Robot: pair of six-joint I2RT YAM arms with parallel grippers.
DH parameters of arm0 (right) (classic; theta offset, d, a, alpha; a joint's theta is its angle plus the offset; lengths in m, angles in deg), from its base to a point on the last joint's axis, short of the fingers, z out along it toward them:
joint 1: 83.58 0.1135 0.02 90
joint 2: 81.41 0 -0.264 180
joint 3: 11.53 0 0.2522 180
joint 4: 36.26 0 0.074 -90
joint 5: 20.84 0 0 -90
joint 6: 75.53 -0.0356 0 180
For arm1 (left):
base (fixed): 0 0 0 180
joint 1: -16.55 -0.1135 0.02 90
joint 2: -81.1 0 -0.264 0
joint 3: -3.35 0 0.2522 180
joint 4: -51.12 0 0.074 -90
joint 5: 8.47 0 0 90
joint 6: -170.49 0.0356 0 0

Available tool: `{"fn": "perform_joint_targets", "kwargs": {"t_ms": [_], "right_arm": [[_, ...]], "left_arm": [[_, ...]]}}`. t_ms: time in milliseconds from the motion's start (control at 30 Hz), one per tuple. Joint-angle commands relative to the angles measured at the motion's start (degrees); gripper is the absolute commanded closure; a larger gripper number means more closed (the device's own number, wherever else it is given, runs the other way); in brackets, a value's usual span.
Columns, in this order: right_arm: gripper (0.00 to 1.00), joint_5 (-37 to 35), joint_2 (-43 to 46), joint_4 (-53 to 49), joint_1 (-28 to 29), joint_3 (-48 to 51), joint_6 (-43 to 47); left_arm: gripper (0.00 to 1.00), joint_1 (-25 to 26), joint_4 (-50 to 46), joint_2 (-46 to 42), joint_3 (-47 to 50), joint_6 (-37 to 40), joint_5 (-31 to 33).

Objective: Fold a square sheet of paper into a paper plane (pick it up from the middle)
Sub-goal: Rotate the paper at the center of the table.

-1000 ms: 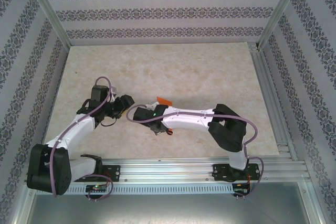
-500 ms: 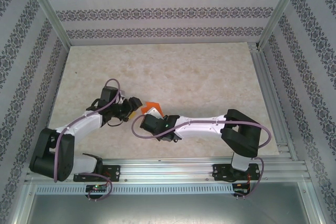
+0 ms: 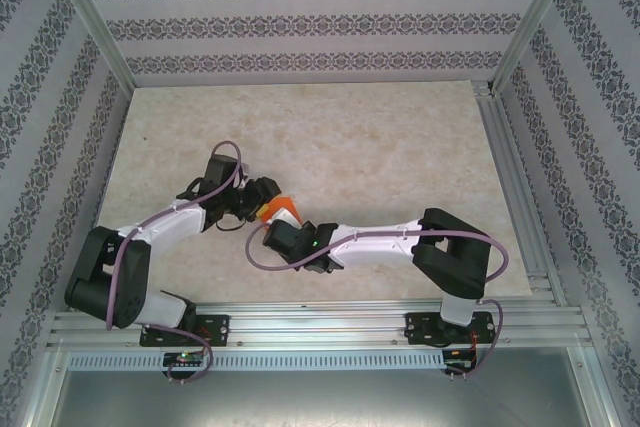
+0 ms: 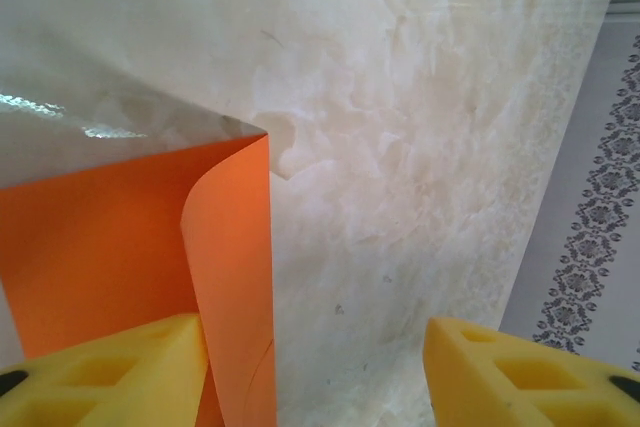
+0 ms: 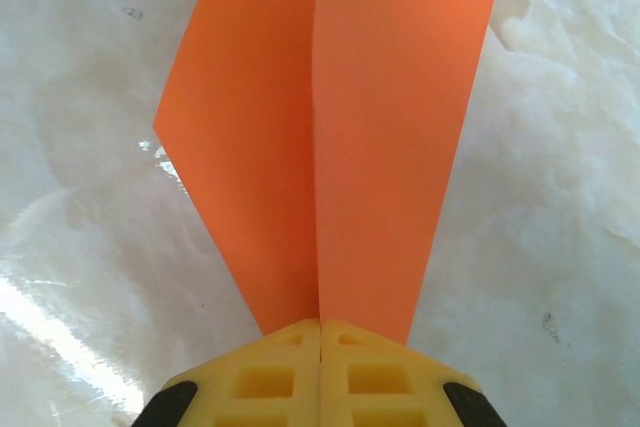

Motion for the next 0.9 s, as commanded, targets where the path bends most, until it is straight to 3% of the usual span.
{"fn": "perform_joint_targets", "kwargs": {"t_ms": [0, 167, 400, 500, 667, 867], "right_arm": [[0.97, 0.86, -0.40, 1.37, 0.56, -1.64, 0.91], [0.97, 1.41, 0.04, 2.49, 0.49, -0.91, 0.91], [0.91, 1.82, -0.41, 1.70, 0.49, -2.35, 0.85], [0.87, 5.13, 0.89, 0.36, -0.49, -2.23, -0.99], [0.73, 12.39, 4.10, 1.55, -3.04, 2.96, -3.70], [0.72, 11.16, 3.11, -2.79, -3.04, 0.25, -1.99]], "left_arm": [[0.46, 1.68, -0.35, 3.37, -1.20, 1.25, -1.73], [0.47, 2.35, -2.21, 3.33, -1.11, 1.98, -0.03], [0.70, 2.65, -3.39, 3.35, -0.64, 2.21, 0.77], [0.79, 2.37, -5.25, 3.19, -0.66, 3.07, 2.09], [0.81, 2.27, -9.10, 3.62, -2.39, 6.71, 1.02], [0.80, 2.38, -8.79, 2.76, -2.36, 5.06, 2.50]]}}
